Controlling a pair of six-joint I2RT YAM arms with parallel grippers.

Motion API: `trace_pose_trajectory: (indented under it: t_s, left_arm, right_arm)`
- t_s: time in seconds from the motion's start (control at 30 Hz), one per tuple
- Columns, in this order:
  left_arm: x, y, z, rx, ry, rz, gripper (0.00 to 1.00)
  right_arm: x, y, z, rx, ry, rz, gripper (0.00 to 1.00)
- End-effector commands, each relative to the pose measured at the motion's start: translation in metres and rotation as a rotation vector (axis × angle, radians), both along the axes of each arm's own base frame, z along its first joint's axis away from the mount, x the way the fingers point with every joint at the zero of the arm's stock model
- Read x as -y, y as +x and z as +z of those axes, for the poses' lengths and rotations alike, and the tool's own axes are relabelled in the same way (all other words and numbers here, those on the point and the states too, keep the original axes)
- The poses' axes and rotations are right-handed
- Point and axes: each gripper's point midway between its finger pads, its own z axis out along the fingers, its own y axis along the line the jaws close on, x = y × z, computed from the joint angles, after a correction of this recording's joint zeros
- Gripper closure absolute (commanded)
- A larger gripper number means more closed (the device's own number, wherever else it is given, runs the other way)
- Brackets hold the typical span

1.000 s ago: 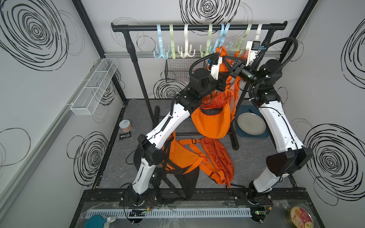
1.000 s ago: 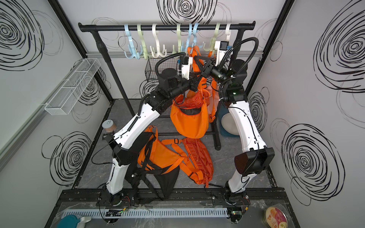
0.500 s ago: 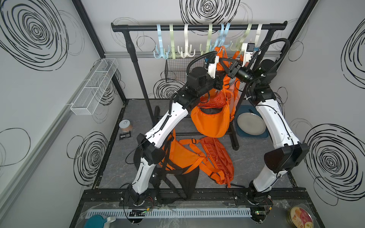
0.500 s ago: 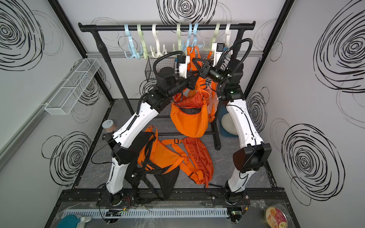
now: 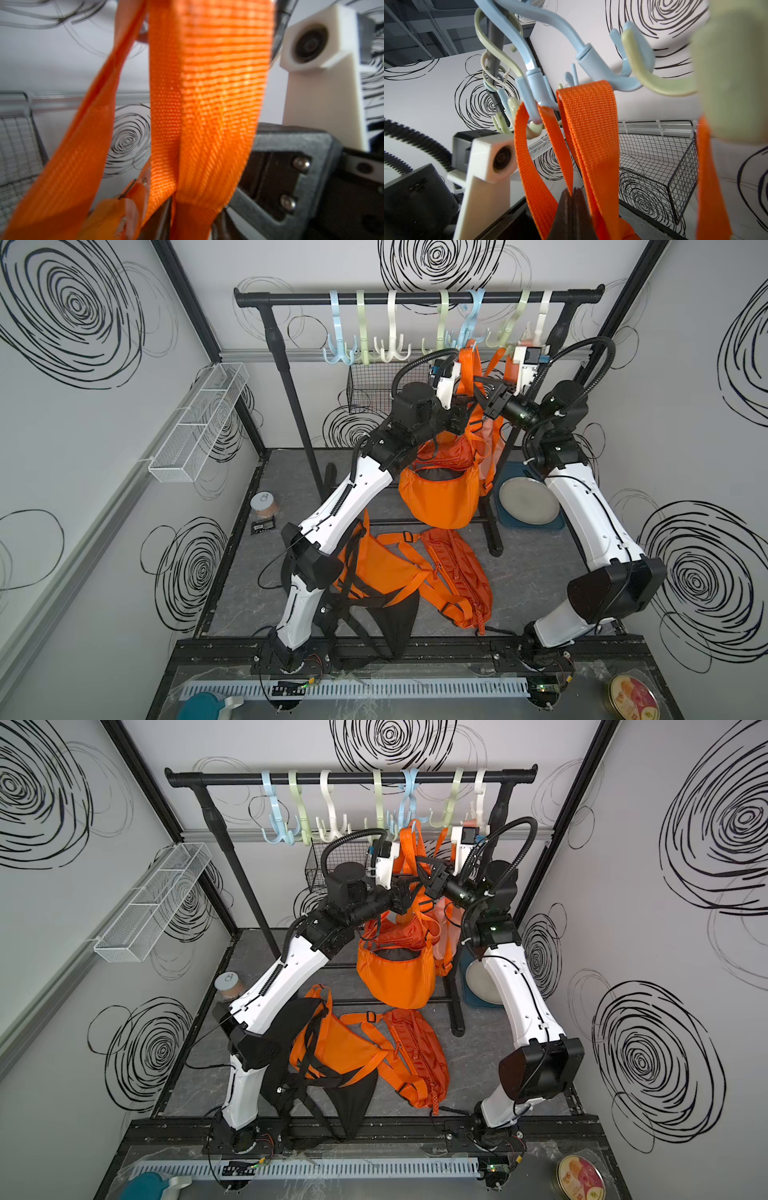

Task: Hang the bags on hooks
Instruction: Hang the bag on the hook.

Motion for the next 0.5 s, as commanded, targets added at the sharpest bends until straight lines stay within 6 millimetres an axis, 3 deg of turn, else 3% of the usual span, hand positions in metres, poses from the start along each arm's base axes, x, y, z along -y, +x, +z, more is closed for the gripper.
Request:
trace_pose_trajectory:
  t_s: [0.0,0.17,0.33,0.47]
  left_arm:
    - [-0.020,-0.029,0.045,0.096,-0.023,-0.006,0.49]
    - [-0.026,-0.059,0.053,0.148,0.031,-0.004,0.21]
    - [-0.035,-0.077,0.047,0.158,0.112,0.012,0.09]
    - [-0.056,-0.082,0.043,0.172,0.140,0.071,0.02]
  right_arm:
    - [0.017,-0.005,0.003,0.020,0.004,-0.043,1.00]
    - [0.038,-0.004,-0.001,0.003,0.014,-0.091,1.00]
    - [0.056,-0.007,0.000,0.000,0.012,-0.161,1.00]
    - [0.066,-0.011,0.002,-0.003,0.018,-0.199,1.00]
